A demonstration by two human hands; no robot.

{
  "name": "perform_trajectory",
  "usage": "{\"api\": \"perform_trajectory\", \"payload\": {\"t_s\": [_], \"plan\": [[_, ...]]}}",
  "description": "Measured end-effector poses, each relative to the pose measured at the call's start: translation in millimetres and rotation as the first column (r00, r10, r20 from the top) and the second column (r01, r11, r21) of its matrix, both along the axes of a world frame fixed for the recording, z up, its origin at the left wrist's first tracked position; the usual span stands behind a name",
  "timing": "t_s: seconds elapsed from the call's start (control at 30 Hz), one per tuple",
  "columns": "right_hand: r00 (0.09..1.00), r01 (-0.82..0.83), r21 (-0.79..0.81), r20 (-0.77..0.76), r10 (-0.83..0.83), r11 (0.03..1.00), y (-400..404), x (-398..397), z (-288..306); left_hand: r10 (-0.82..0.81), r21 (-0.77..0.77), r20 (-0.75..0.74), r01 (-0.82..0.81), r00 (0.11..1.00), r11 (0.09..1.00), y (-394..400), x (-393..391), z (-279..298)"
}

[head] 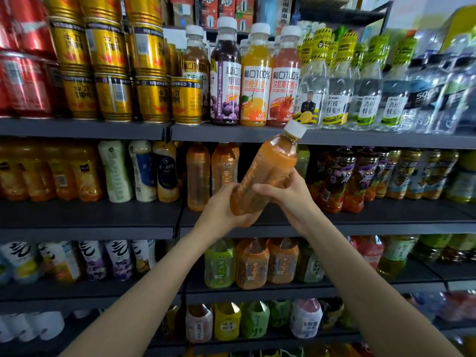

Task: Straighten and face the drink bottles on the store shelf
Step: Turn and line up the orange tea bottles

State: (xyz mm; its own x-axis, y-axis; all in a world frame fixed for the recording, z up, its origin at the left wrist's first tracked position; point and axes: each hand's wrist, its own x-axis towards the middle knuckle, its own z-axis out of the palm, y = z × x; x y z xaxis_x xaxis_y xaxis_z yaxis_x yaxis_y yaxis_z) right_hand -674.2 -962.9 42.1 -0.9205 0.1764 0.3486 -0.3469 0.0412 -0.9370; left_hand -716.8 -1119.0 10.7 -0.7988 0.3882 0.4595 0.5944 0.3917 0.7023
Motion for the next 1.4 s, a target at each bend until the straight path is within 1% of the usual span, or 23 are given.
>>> {"api": "perform_trajectory", "payload": {"t_s": [0.03,0.1,0.17,0.2,0.23,0.27,0.3,0.33,0.37,0.43,0.47,0.53,0.6,0.67,0.73,0.77,0.87,0.97,1.03,1.1,1.17,1.27,1.4], "plan": [[0.999,-0.050,0.026,0.005,0.050,0.998,1,1,4,-0.041,0.030,0.054,0.040,0.998,0.999,-2,0,0],[0.981,-0.193,0.009,0.036,0.193,0.981,6,1,12,-0.177,0.089,0.202,0.162,0.963,0.983,-7,0,-2],[0.944,-0.324,-0.024,0.055,0.325,0.946,9,3,19,-0.315,0.148,0.348,0.280,0.883,0.949,-13,2,-6],[0.938,-0.341,-0.012,0.065,0.341,0.940,9,4,19,-0.365,0.166,0.410,0.326,0.836,0.931,-15,2,-7],[0.947,-0.314,0.019,0.079,0.312,0.949,8,4,19,-0.409,0.186,0.472,0.366,0.781,0.912,-18,2,-8],[0.967,-0.243,0.053,0.092,0.238,0.969,6,2,18,-0.451,0.218,0.529,0.398,0.719,0.891,-21,2,-7],[0.986,-0.141,0.071,0.101,0.133,0.988,3,-1,16,-0.480,0.259,0.573,0.409,0.664,0.875,-23,1,-5],[0.994,-0.024,0.069,0.112,0.016,0.997,0,-6,13,-0.494,0.287,0.591,0.406,0.638,0.868,-24,-1,-2],[0.988,0.091,0.059,0.121,-0.097,0.994,-4,-11,11,-0.478,0.270,0.575,0.398,0.663,0.877,-23,-3,2],[0.953,0.273,0.079,0.116,-0.281,0.959,-12,-19,7,-0.382,0.122,0.478,0.371,0.791,0.920,-15,-5,7],[0.937,0.324,0.114,0.098,-0.336,0.939,-16,-21,7,-0.337,0.053,0.415,0.347,0.845,0.936,-10,-6,9],[0.930,0.341,0.220,0.062,-0.362,0.914,-22,-23,10,-0.297,0.030,0.346,0.306,0.890,0.952,-4,-11,7],[0.957,0.245,0.312,0.075,-0.280,0.918,-20,-24,17,-0.319,0.099,0.392,0.305,0.863,0.947,-7,-16,6],[0.981,0.101,0.384,0.117,-0.157,0.918,-12,-25,20,-0.376,0.189,0.468,0.325,0.800,0.927,-14,-20,6],[0.982,0.026,0.468,0.153,-0.110,0.884,-5,-28,16,-0.415,0.232,0.502,0.344,0.759,0.910,-18,-26,6],[0.981,0.020,0.471,0.162,-0.109,0.882,-4,-31,11,-0.413,0.220,0.499,0.350,0.762,0.911,-18,-29,6],[0.978,0.051,0.401,0.164,-0.127,0.915,-5,-40,-3,-0.344,0.082,0.442,0.345,0.828,0.935,-12,-41,3],[0.972,0.129,0.357,0.139,-0.189,0.925,-3,-48,-17,-0.272,-0.039,0.352,0.304,0.896,0.952,-4,-53,-2],[0.957,0.218,0.372,0.102,-0.273,0.902,1,-54,-23,-0.179,-0.079,0.247,0.204,0.952,0.976,-1,-62,-7],[0.933,0.306,0.440,0.037,-0.357,0.845,5,-63,-25,-0.028,-0.052,0.121,0.035,0.992,0.998,-4,-72,-13],[0.913,0.360,0.527,-0.028,-0.407,0.770,9,-72,-27,0.142,0.035,0.030,-0.143,0.989,0.989,-13,-84,-19],[0.893,0.382,0.603,-0.045,-0.449,0.700,13,-88,-32,0.362,0.129,-0.040,-0.354,0.931,0.926,-25,-102,-27],[0.867,0.411,0.563,0.002,-0.498,0.717,16,-119,-34,0.458,0.113,-0.003,-0.455,0.889,0.883,-26,-120,-28]]}}
